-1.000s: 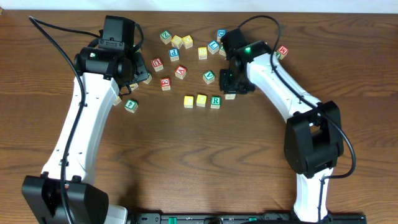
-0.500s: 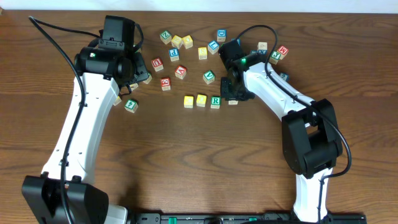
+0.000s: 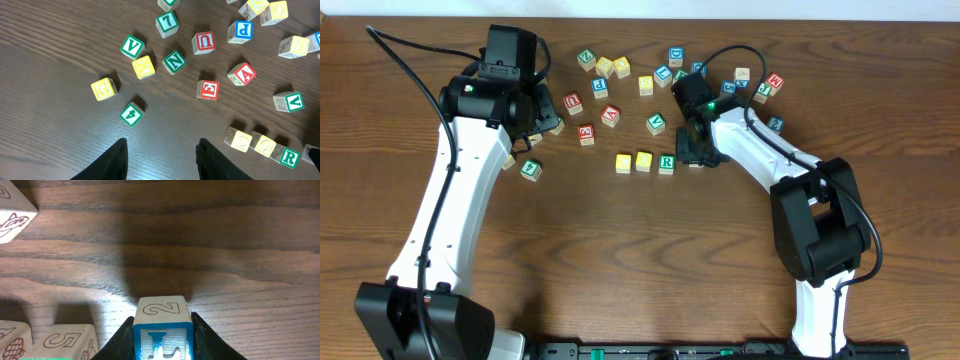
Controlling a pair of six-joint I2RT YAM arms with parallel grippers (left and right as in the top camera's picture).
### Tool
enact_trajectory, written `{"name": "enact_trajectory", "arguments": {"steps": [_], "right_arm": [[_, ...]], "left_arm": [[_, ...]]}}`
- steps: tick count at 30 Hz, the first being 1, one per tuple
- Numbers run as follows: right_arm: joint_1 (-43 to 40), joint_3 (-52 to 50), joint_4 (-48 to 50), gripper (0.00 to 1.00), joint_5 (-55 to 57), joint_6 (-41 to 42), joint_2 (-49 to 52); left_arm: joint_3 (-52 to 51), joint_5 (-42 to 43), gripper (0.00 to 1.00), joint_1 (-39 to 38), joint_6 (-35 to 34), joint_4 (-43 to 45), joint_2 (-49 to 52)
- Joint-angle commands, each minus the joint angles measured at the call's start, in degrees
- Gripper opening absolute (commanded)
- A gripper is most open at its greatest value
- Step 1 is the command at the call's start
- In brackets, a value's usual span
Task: Spell out CORL
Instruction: 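Carry the blue L block with the right gripper beside the R block, then release the L block and raise the right gripper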
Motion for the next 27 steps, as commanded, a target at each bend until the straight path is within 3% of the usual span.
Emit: {"name": "enact_trajectory", "arguments": {"steps": [1,16,27], "right_arm": [[0.4,-0.4,0.2,0.3,1.1,0.6,0.4],[0.1,0.6,-0.5,0.46,0.0,-0.1,-0.6],[-0.8,0.7,-1.5,0.47,-0.9,-0.4,-6.5]], "left_arm": [[-0.4,-0.7,0.44,0.2,0.3,-0.1,0.8],[-0.3,-0.7,0.44,0.2,0.3,-0.2,0.8],[-0.2,0.3,0.44,0.2,2.3,0.1,0.7]]}}
